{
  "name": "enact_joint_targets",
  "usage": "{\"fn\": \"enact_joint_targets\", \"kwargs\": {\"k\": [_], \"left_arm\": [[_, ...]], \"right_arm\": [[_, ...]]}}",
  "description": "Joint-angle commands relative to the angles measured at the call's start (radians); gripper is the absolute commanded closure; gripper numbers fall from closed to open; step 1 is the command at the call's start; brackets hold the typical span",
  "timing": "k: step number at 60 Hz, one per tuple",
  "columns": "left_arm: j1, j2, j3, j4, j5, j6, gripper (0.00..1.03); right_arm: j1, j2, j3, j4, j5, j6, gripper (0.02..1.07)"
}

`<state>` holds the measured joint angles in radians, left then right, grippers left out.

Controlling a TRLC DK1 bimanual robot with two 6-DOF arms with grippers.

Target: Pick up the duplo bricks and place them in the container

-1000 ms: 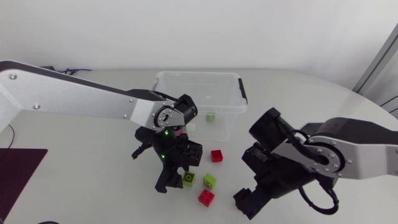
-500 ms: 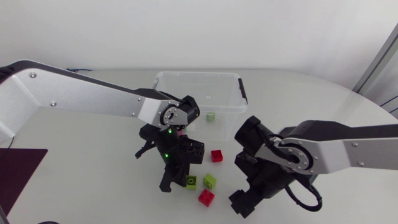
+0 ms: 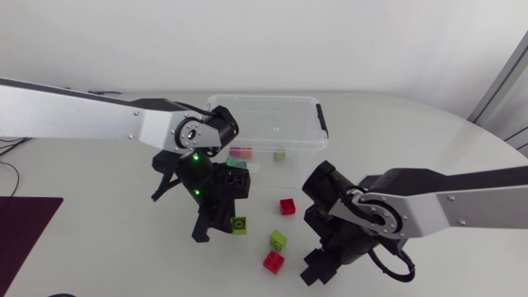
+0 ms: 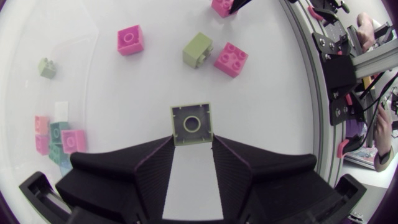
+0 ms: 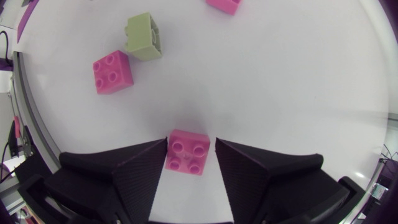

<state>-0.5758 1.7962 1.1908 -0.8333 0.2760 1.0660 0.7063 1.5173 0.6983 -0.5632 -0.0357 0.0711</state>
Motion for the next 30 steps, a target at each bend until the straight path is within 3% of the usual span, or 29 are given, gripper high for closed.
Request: {"fn": "enact_joint_targets", "kwargs": {"k": [1, 10, 23, 30], "left_arm": [[0.028, -0.058, -0.03, -0.02, 0.005, -0.009, 0.73], [0.097, -0.158, -0.003, -0.023, 0.017, -0.014, 0.73], [0.206, -0.233, 0.119, 0.002, 0.124, -0.101, 0.73], [0.228, -0.227, 0.133, 0.169, 0.124, -0.236, 0.73]], "right_arm": [[0.009, 0.02, -0.033, 0.013, 0.007, -0.005, 0.7], [0.009, -0.009, -0.045, 0.003, 0.014, -0.024, 0.75], [-0.005, -0.124, 0.004, -0.078, 0.017, -0.037, 0.77], [-0.039, -0.195, 0.067, -0.142, 0.017, -0.054, 0.77]]}}
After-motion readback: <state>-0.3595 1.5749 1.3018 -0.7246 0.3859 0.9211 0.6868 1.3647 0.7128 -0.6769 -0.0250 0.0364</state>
